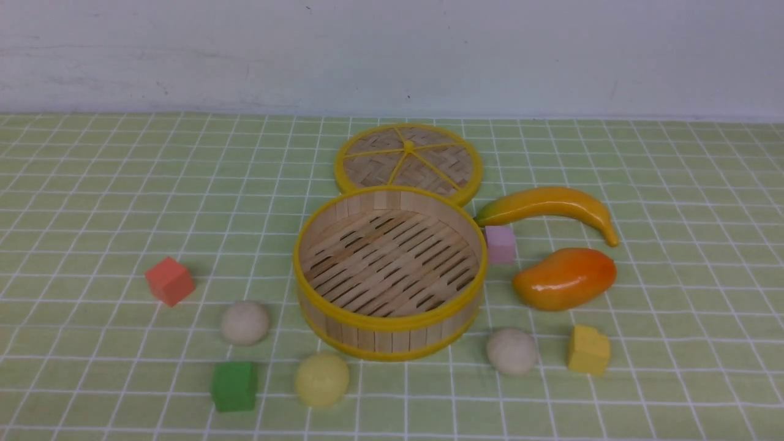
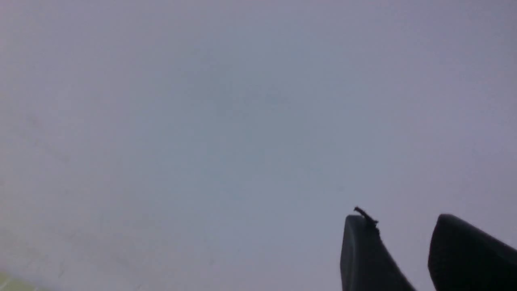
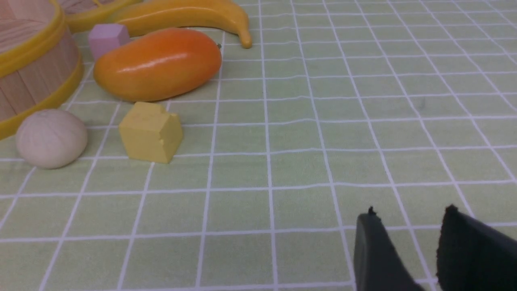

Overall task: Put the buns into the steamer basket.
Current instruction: Use the left arm to grab a steamed stuffed bun

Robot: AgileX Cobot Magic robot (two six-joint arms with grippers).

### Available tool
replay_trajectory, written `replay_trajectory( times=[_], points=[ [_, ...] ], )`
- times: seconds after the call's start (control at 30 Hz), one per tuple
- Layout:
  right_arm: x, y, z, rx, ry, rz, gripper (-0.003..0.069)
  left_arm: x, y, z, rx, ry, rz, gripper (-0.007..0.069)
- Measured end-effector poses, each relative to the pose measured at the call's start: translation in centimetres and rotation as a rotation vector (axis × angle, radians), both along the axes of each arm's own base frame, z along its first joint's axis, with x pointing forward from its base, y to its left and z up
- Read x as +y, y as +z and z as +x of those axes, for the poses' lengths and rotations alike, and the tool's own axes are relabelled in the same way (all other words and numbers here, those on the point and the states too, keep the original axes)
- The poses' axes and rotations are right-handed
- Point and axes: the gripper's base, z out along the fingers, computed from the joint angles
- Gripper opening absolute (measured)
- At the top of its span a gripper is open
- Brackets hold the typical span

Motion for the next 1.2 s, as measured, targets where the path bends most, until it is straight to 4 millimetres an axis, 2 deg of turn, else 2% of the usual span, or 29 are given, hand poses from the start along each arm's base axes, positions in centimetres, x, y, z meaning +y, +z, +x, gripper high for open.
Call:
replay_trajectory(
  times=[0.03,0.07,0.1,0.13,0.23,0.3,0.4,0.43,0.5,0.6,0.67,0.77,0.83,0.93,1.03,1.13,1.17,1.2],
  points=[
    [0.0,0.0,0.0,0.0,0.0,0.0,0.0241,0.0,1.5,-0.3,0.001,0.0,0.004,0.0239],
    [0.0,0.0,0.0,0.0,0.0,0.0,0.0241,0.0,2.0,-0.5,-0.015,0.0,0.004,0.0239],
    [0.0,0.0,0.0,0.0,0.0,0.0,0.0241,0.0,4.7,-0.9,-0.009,-0.001,0.007,0.0239],
    [0.0,0.0,0.0,0.0,0.0,0.0,0.0241,0.0,6.5,-0.9,0.013,-0.003,0.009,0.0239],
    [0.0,0.0,0.0,0.0,0.0,0.0,0.0241,-0.2,10.1,0.8,0.179,-0.011,0.019,0.0239],
    [0.0,0.0,0.0,0.0,0.0,0.0,0.0241,-0.4,12.0,3.4,0.378,-0.018,0.033,0.0239],
    [0.0,0.0,0.0,0.0,0.0,0.0,0.0241,-0.5,12.4,6.4,0.548,-0.013,0.058,0.0239],
    [0.0,0.0,0.0,0.0,0.0,0.0,0.0241,-0.6,12.0,8.2,0.613,-0.007,0.073,0.0239],
    [0.0,0.0,0.0,0.0,0.0,0.0,0.0241,-0.7,11.2,10.4,0.673,-0.004,0.085,0.0239],
    [0.0,0.0,0.0,0.0,0.0,0.0,0.0241,-1.1,9.8,12.7,0.749,-0.025,0.095,0.0239],
    [0.0,0.0,0.0,0.0,0.0,0.0,0.0241,-2.1,7.8,15.0,0.858,-0.076,0.119,0.0239],
    [0.0,0.0,0.0,0.0,0.0,0.0,0.0241,-3.4,5.8,17.1,0.97,-0.13,0.155,0.0239],
    [0.0,0.0,0.0,0.0,0.0,0.0,0.0241,-4.7,3.2,19.4,1.112,-0.167,0.194,0.0239],
    [0.0,0.0,0.0,0.0,0.0,0.001,0.0241,-5.7,1.1,21.6,1.262,-0.188,0.218,0.0239],
    [0.0,0.0,0.0,0.0,0.0,0.001,0.0241,-6.3,-0.2,23.7,1.385,-0.193,0.239,0.0239],
    [0.0,0.0,0.0,0.0,0.0,0.001,0.0241,-7.1,-1.2,25.7,1.463,-0.215,0.291,0.0239],
    [0.0,0.0,0.0,0.0,0.0,0.001,0.0241,-7.1,-1.3,25.8,1.467,-0.216,0.292,0.0239],
    [0.0,0.0,0.0,0.0,0.0,0.001,0.0241,-7.8,-1.9,26.5,1.486,-0.243,0.341,0.0239]
  ],
)
